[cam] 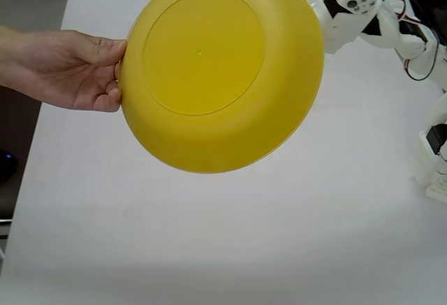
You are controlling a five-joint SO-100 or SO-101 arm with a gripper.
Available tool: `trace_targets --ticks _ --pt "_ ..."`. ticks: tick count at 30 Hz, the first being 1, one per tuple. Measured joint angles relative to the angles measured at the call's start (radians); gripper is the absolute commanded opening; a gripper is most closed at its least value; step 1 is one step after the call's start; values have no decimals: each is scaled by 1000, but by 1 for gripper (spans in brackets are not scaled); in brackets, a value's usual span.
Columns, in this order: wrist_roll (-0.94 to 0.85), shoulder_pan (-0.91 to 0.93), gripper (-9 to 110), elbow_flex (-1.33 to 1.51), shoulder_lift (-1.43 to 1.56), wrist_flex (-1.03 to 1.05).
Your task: Would you please take all the plates for me?
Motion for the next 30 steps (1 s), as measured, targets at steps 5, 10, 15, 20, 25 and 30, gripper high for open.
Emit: trace_targets --ticks 5,10,15,20,25,30 --pt "2 32 36 8 0 60" --pt "-17 71 33 117 43 150" --pt "-58 101 26 347 186 175" --pt "-83 126 9 615 370 176" --pt "-80 147 0 879 546 176" --pt "-92 152 0 1106 701 176"
